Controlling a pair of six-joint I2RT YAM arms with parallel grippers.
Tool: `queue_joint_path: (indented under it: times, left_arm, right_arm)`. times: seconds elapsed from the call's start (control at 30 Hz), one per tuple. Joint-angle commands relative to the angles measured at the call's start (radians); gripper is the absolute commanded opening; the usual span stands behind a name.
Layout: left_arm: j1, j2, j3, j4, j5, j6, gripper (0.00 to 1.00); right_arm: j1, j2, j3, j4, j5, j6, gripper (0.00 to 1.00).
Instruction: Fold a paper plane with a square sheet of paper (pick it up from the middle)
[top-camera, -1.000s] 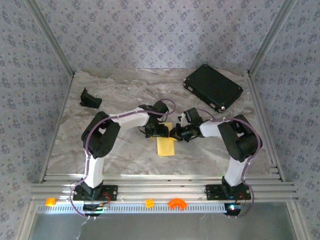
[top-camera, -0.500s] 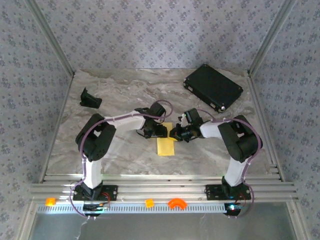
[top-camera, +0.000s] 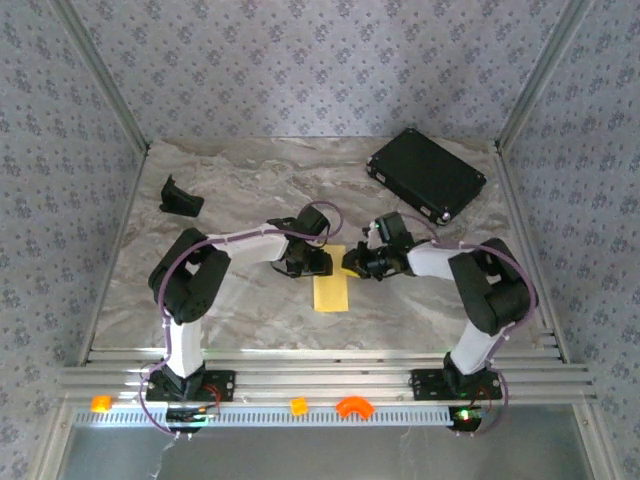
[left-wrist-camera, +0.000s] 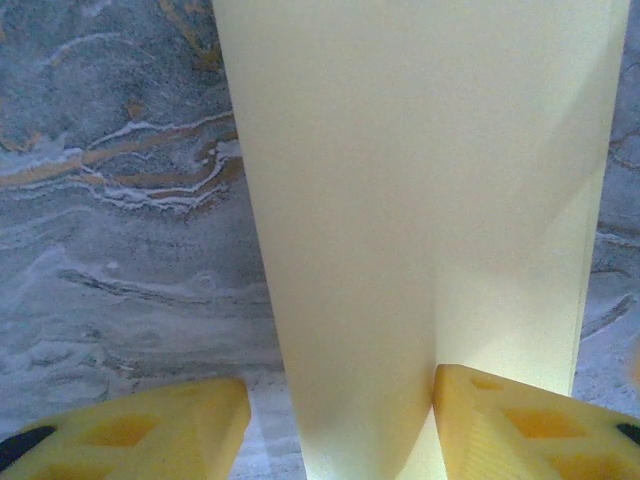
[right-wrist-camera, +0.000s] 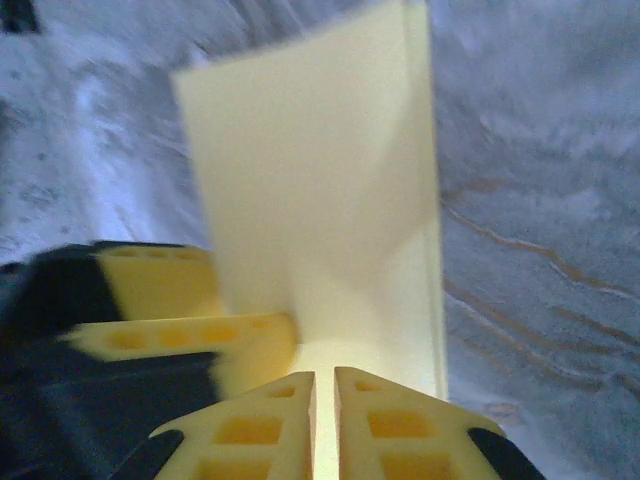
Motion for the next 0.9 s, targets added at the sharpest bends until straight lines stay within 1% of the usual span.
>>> queue_joint_path:
  times: [0.0,0.1,0.17,0.27,0.57,0.87]
  left_arm:
    - [-0.012,0.144,-0.056,-0.003,-0.013,0.008,0.56]
    - [-0.013,0.142,-0.051,-0.01,-0.021,0.015,0.56]
    - [-0.012,0.147,-0.044,-0.02,-0.024,0.018,0.56]
    - [-0.012,0.159,-0.034,-0.021,-0.018,0.037,0.57]
    - [-0.012,0.196,0.006,-0.067,-0.027,0.106,0.59]
    - [-0.011,0.21,0.001,-0.06,-0.037,0.059,0.59]
  right_arm:
    - [-0.06,-0.115,0.013,-0.066,0.042,0.006,0.15]
    - [-0.115,-0.2,-0.038,-0.136,0.11,-0.005,0.15]
    - [-0.144,-0.251,-0.084,-0.144,0.122,-0.005,0.15]
    - [-0.161,-0.293,-0.123,-0.157,0.124,-0.014,0.15]
    - [-0.159,-0.305,-0.132,-0.182,0.118,-0.025,0.15]
    - [-0.132,-0.292,-0.117,-0.184,0.097,-0.038,0.15]
